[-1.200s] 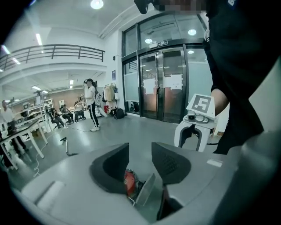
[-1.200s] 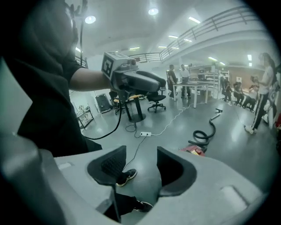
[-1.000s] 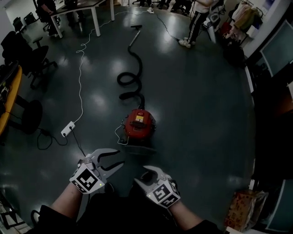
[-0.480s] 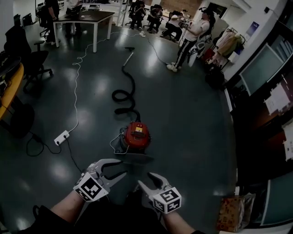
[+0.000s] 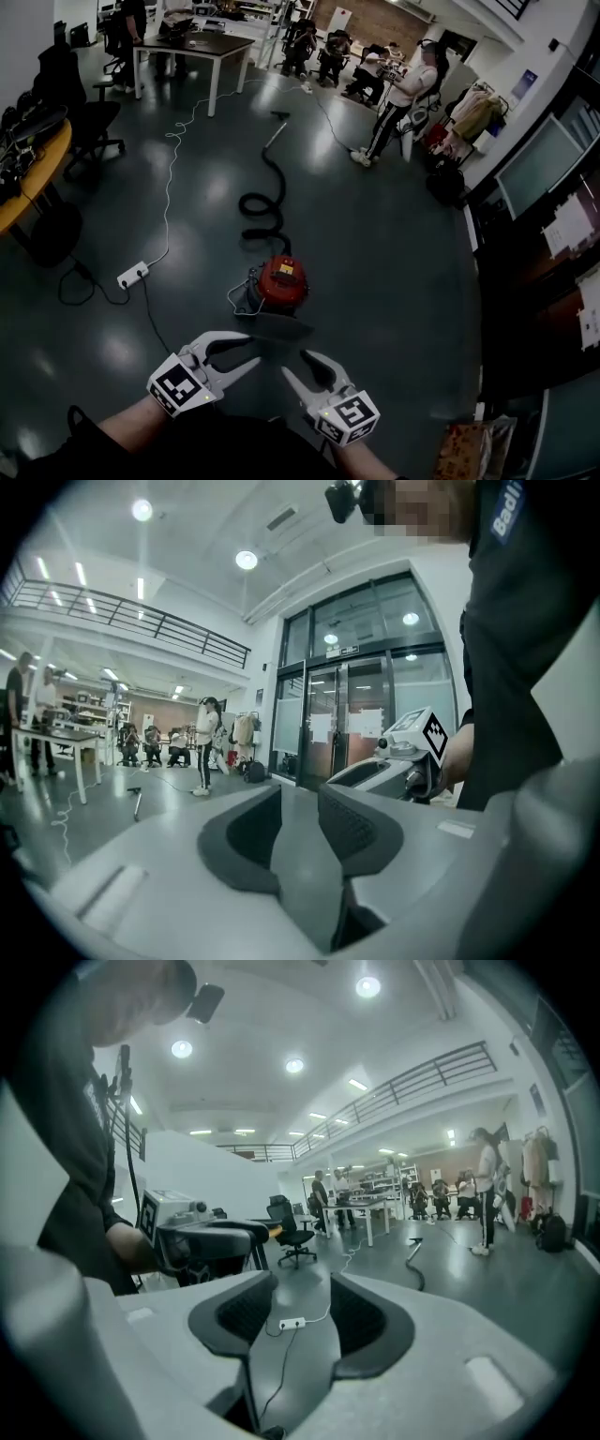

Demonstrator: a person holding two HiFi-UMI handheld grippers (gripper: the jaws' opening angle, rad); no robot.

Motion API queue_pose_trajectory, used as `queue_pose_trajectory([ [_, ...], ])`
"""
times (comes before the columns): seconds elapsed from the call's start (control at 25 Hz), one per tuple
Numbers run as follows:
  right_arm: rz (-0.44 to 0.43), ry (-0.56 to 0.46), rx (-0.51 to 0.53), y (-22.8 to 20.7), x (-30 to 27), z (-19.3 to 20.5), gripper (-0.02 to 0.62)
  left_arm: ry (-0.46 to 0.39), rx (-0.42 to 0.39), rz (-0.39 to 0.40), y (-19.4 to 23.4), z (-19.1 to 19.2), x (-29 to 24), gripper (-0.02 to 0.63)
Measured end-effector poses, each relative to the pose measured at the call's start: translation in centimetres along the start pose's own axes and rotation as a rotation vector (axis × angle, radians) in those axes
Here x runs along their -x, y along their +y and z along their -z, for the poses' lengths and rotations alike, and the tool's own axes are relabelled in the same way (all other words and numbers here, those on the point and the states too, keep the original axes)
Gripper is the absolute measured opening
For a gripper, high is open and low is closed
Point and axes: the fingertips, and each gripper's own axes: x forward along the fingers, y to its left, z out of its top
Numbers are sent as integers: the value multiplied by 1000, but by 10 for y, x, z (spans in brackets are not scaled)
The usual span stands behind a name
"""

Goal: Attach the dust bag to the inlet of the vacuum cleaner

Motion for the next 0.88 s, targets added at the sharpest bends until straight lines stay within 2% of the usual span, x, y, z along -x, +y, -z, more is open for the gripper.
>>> queue_pose_trajectory([
  [0.16,-50,-108,-6,1,39,-19,180,-13,66,-5,-34,-5,-21,113],
  [0.28,-70,-154,-1,1,62,-23,158,14,34,-2,-58,-15,-37,86],
  [0.52,-81,-209,40,1,97,-34,151,-8,5,17,-96,-31,-50,12],
  [0.64,-74,-267,45,0,111,-40,107,-19,-30,16,-105,-39,-52,2],
  [0.76,-64,-290,56,4,121,-41,4,-25,-11,-1,-110,-35,-52,2],
  [0.88,-56,-304,52,8,128,-38,3,-22,0,4,-119,-32,-53,2],
])
